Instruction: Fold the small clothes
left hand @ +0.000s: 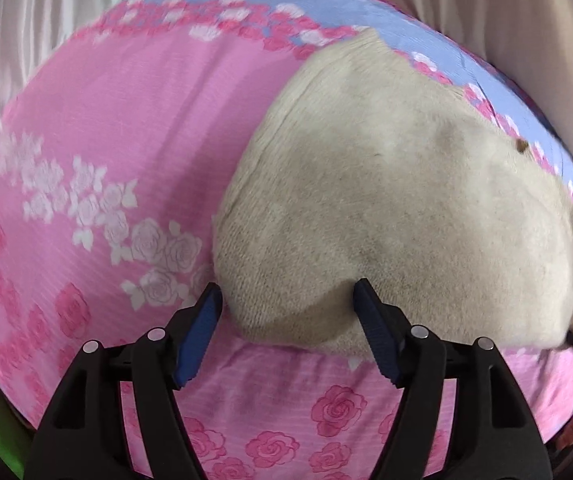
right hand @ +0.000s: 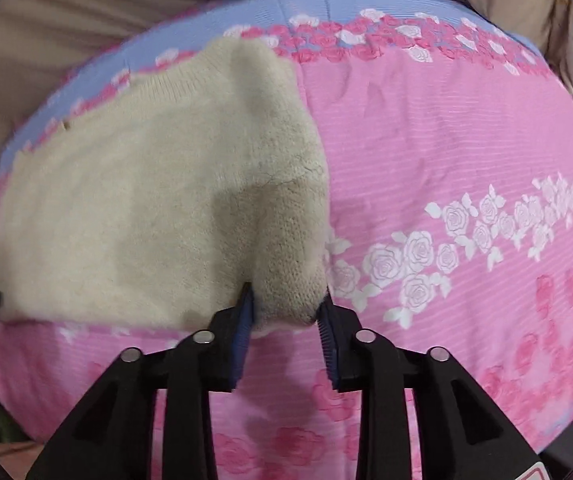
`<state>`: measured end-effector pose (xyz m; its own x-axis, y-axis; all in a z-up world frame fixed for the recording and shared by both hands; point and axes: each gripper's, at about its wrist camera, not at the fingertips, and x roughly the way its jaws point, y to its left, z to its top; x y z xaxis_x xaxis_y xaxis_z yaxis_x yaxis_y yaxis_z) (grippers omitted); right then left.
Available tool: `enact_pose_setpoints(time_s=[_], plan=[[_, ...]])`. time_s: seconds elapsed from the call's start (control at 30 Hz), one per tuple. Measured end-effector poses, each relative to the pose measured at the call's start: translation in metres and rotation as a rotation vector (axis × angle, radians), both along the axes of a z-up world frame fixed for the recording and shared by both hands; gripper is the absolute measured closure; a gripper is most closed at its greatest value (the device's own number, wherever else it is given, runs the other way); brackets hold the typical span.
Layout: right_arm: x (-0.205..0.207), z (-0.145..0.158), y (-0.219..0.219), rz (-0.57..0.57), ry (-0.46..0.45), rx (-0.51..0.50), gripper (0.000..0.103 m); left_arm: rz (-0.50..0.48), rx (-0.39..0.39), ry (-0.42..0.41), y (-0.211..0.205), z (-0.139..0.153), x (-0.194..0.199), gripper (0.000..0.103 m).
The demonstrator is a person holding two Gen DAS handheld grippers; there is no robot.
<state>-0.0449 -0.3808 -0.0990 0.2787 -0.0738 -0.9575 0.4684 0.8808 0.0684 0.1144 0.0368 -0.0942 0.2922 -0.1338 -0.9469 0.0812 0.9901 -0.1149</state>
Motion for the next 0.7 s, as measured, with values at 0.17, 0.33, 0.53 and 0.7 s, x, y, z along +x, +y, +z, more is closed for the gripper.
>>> enact_pose_setpoints(time_s=[0.17,0.33,0.53,0.7], plan=[[-0.010,0.037,0.008,-0.061,-0.091,0.064,0.065,-0.021,0.014,-0.014,-0.005,0.008,-0.008,0.038],[0.018,0.073,0.038,0.053,-0.209,-0.035,0.065,-0.025,0.023,-0.020,-0.009,0.012,-0.011,0.038],[0.043,0.020,0.023,0.032,-0.023,-0.056,0.066,-0.043,0.043,-0.033,-0.016,0.016,-0.012,0.038],[0.025,0.031,0.013,-0.035,-0.091,-0.007,0.067,-0.048,0.050,-0.042,-0.016,0.018,-0.013,0.038]])
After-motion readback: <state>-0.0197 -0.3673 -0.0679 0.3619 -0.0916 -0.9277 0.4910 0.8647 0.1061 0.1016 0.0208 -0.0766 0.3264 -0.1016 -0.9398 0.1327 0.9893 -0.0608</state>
